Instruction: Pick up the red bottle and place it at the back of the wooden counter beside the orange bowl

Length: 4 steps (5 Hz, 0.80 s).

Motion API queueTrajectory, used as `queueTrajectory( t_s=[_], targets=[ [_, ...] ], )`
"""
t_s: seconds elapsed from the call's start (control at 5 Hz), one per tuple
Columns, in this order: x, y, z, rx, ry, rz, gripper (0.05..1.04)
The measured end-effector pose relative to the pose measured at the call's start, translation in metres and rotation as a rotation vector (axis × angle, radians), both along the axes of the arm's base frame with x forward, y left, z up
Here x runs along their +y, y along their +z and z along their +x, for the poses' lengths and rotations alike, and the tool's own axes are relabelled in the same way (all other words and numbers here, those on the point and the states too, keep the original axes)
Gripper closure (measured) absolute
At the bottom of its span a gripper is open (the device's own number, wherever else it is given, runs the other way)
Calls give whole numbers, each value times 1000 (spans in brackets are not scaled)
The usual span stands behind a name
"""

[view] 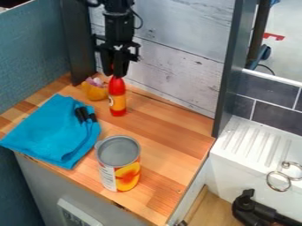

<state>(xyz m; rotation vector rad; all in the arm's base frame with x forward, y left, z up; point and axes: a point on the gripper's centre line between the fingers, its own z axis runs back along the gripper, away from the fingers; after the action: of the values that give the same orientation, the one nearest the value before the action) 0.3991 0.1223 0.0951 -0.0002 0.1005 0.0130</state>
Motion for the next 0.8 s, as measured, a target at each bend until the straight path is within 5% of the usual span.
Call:
queueTrajectory(
  t_s=[0.4, 0.8],
  targets=[
    [-3, -1, 4, -12, -10, -30, 712],
    [-5, -1, 4, -13, -9, -44, 126]
  ],
)
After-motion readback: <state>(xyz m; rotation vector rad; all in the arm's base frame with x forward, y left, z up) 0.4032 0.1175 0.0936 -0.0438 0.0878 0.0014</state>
